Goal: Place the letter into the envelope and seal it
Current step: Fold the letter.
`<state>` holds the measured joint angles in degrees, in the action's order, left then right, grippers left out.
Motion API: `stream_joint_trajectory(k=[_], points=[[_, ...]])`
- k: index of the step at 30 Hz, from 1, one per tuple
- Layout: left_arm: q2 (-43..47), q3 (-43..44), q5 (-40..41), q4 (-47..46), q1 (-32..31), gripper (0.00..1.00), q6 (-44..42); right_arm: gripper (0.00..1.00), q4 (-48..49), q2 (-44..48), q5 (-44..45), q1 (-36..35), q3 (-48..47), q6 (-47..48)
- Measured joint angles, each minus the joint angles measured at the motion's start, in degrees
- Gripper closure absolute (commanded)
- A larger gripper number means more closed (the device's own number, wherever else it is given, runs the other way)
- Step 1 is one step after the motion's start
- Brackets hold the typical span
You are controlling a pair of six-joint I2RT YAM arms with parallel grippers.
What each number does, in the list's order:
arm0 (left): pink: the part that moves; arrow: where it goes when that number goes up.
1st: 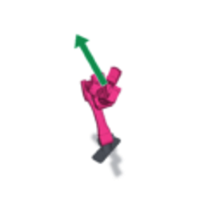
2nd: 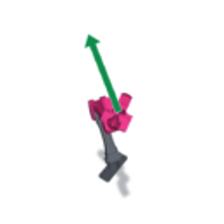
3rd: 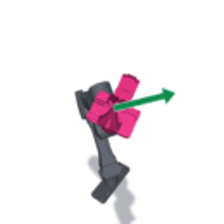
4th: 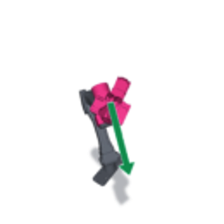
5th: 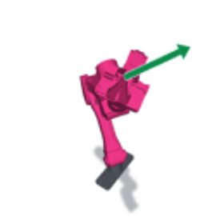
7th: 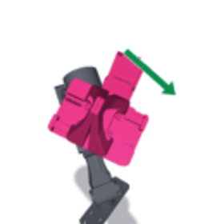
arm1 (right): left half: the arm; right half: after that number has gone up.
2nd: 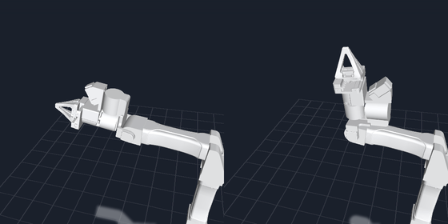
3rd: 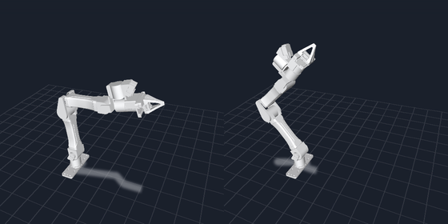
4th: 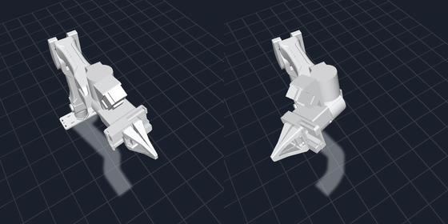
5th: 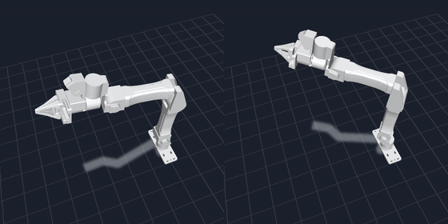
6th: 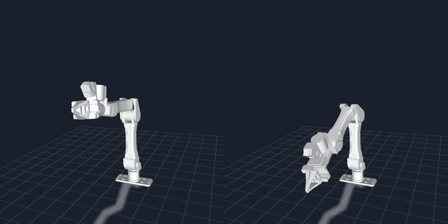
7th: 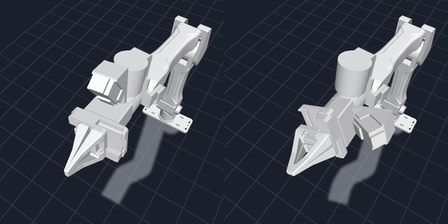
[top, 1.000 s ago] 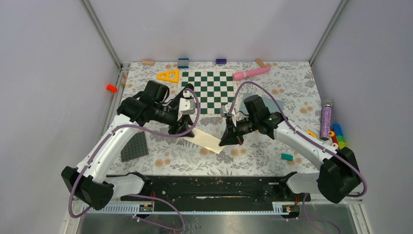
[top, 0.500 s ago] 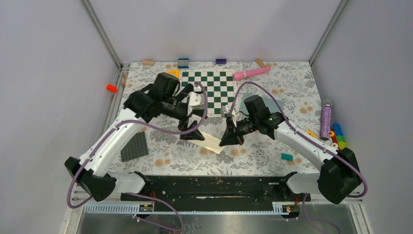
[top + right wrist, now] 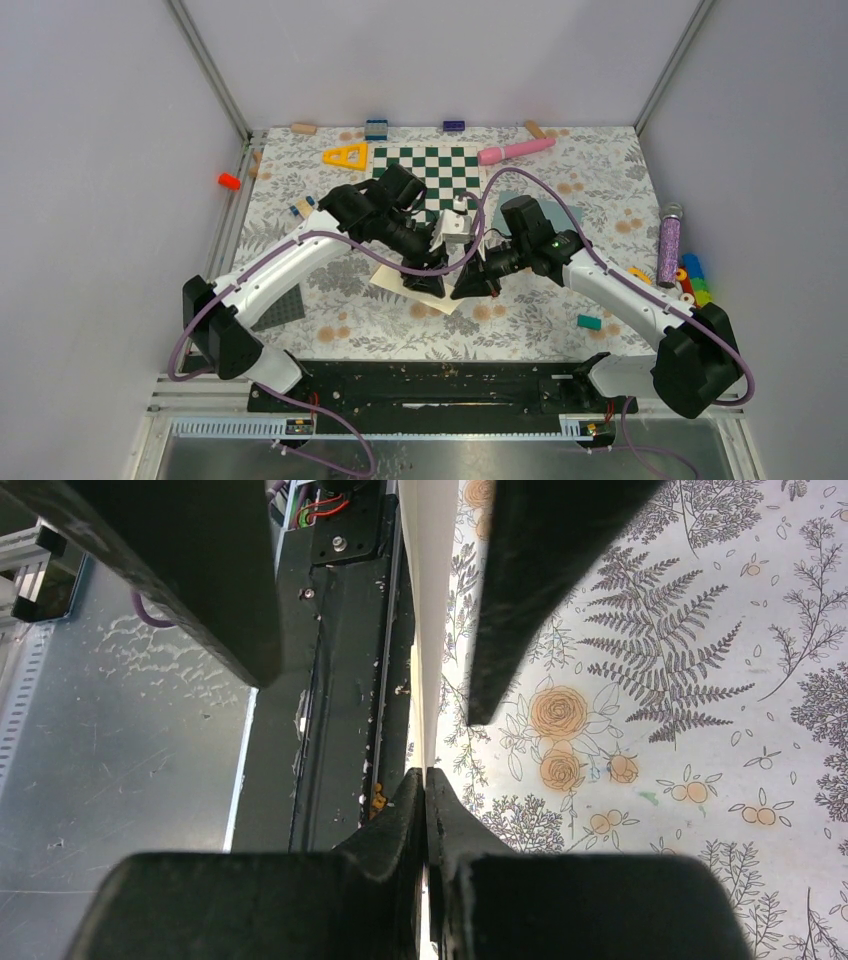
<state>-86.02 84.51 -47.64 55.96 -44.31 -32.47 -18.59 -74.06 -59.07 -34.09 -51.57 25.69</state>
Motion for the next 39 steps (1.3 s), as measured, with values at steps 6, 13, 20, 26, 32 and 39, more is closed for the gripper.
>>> stream_joint_trajectory(k=[6,13,20,26,32,39], points=[[0.0,0.0,2.8,0.0,-0.6,0.61,-0.1,1.0,0.0,0.0,0.1,0.0,0.0,0.1],[0.0,0.0,6.1,0.0,-0.6,0.74,-0.4,1.0,0.0,0.0,1.1,0.0,0.0,0.2],[0.6,-0.7,8.1,-0.1,-0.6,0.93,-0.9,1.0,0.0,0.0,1.2,0.0,0.0,0.2],[1.3,-0.8,9.4,0.0,-0.6,0.96,-1.6,1.0,0.0,0.0,1.2,0.0,0.0,0.3],[2.6,-0.8,11.0,0.5,-0.7,0.96,-2.4,1.0,0.0,0.0,1.2,0.0,0.0,0.3],[3.3,-0.8,12.3,1.8,0.0,0.98,-4.1,1.0,0.0,0.0,1.2,0.0,0.0,0.3]])
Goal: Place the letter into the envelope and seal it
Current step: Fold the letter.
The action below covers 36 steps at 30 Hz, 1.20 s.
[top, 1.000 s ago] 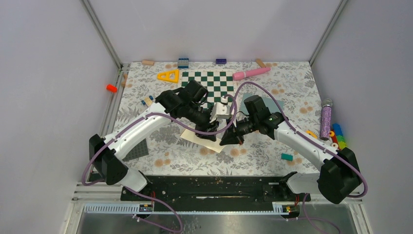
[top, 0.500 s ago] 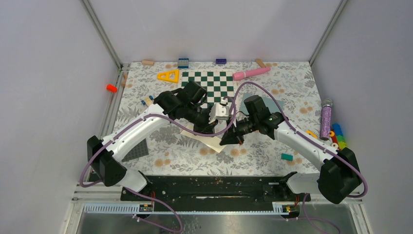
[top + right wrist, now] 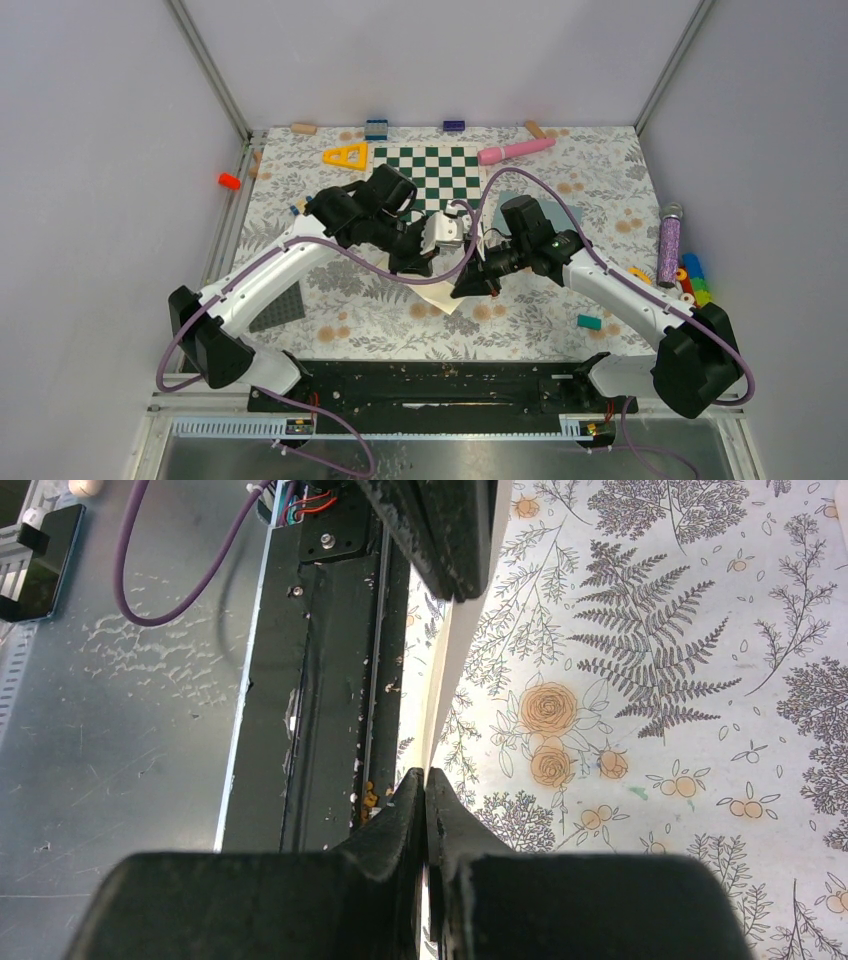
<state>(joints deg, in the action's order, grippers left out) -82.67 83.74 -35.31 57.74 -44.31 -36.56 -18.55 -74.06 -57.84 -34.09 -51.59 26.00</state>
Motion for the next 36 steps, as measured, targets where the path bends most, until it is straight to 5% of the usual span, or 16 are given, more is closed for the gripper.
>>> stream_joint_trajectory(k=[36], points=[[0.8,11.2,1.2,17.9,11.3,0.97,-13.0,1.0,5.5,0.1,1.4,-0.5,-1.9,2.9]])
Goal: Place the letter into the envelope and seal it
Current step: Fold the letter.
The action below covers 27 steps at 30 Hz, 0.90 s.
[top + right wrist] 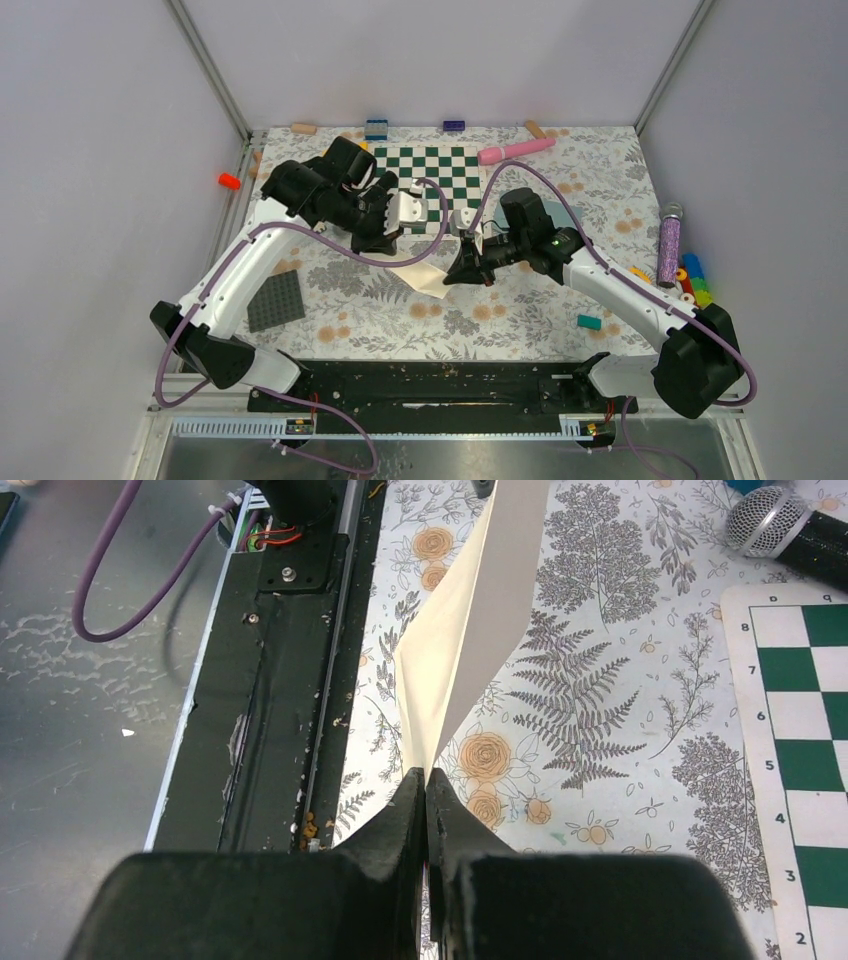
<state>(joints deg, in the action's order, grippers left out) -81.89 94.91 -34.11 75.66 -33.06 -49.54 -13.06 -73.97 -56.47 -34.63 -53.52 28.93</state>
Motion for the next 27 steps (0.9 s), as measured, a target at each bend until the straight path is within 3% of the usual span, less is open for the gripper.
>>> stream_joint_trajectory(k=[3,11,13,19,24,27], points=[[0.0,0.5,1.3,1.2,0.5,0.87,-0.7,1.0,-0.9,0.0,0.5,0.0,0.0,0.1],[0.0,2.9,6.5,4.4,3.1,0.82,-2.3,1.0,-6.1,0.0,2.6,0.1,0.1,0.4],[0.0,3.4,7.0,4.7,3.2,0.7,-2.7,1.0,-6.4,0.0,3.0,0.1,0.1,0.5],[0.3,5.4,6.2,5.0,7.1,0.05,-4.0,1.0,-7.5,-0.1,3.5,0.1,0.1,0.9],[2.2,5.2,-0.1,3.8,14.3,0.01,-3.3,1.0,-7.5,0.0,3.5,0.1,0.1,1.0],[3.2,3.2,-5.8,3.1,15.5,0.01,-2.5,1.0,-7.5,0.0,3.5,0.1,0.1,1.0]])
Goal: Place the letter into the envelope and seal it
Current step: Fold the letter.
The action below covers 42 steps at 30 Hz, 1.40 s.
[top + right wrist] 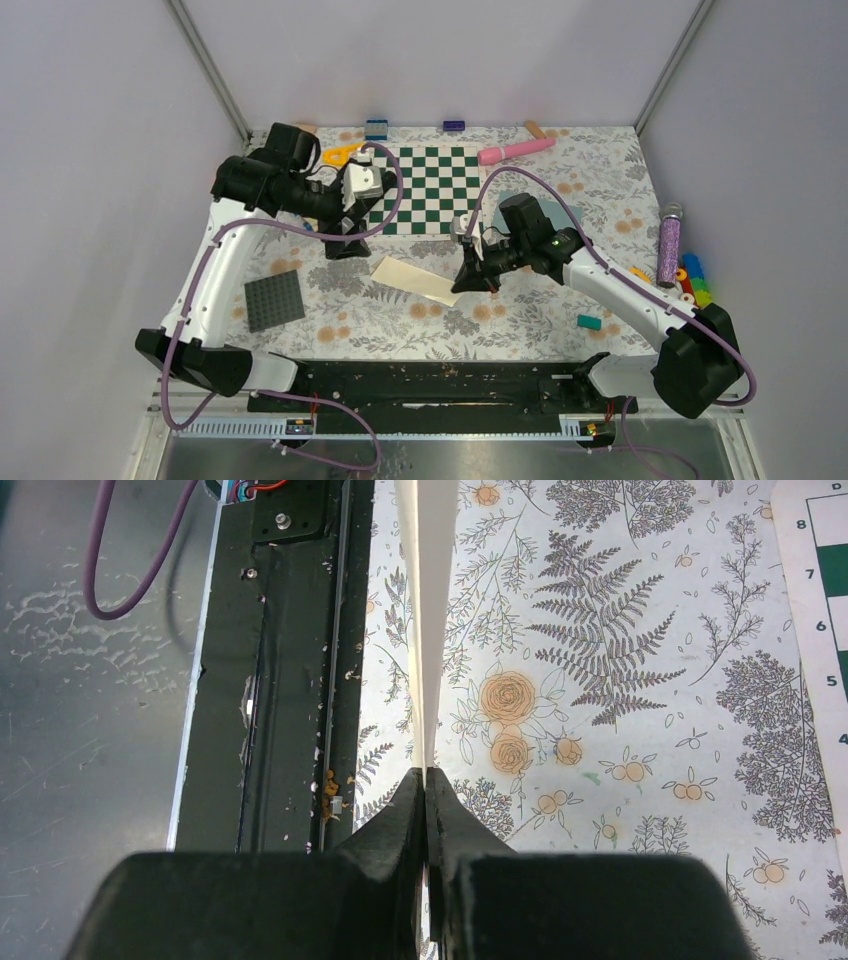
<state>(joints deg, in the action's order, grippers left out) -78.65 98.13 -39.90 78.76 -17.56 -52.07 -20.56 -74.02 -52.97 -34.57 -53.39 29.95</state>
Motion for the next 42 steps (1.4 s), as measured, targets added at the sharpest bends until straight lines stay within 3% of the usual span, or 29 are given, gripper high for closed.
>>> stream_joint_trajectory(k=[6,17,22,26,29,31,34,36,39,42], points=[[0.0,-7.6,-9.7,-4.7,-0.1,0.01,4.4,1.0,0.0,0.0,0.0,0.0,0.0,0.0],[-1.8,-13.4,-16.0,-9.6,-0.1,0.04,7.3,1.0,0.1,0.0,0.0,0.0,0.0,-0.3],[-1.9,-15.4,-16.5,-9.5,-0.6,0.26,6.9,1.0,1.1,0.1,1.1,0.0,0.0,-1.4],[-2.0,-16.2,-16.5,-9.1,-2.4,0.66,5.9,1.0,2.1,0.2,1.4,0.0,0.0,-2.3],[-2.1,-16.4,-16.7,-8.8,-3.6,0.89,5.3,1.0,2.3,0.4,1.4,0.0,0.0,-2.7],[-2.1,-16.4,-16.7,-8.6,-3.7,1.0,5.2,0.88,2.5,0.5,1.4,0.0,0.0,-2.8],[-2.1,-16.4,-16.7,-8.6,-3.7,1.0,5.4,0.55,2.7,0.5,1.4,0.0,0.0,-3.2],[-2.1,-16.4,-16.7,-8.7,-3.7,1.0,5.5,0.4,3.0,0.5,1.2,0.0,0.0,-3.7],[-2.1,-16.6,-16.5,-9.6,-4.0,1.0,6.6,0.3,3.3,0.5,0.7,0.0,0.0,-4.4],[-2.0,-18.0,-16.1,-11.7,-5.2,1.0,8.5,0.28,3.6,0.5,-0.2,0.0,0.0,-5.8]])
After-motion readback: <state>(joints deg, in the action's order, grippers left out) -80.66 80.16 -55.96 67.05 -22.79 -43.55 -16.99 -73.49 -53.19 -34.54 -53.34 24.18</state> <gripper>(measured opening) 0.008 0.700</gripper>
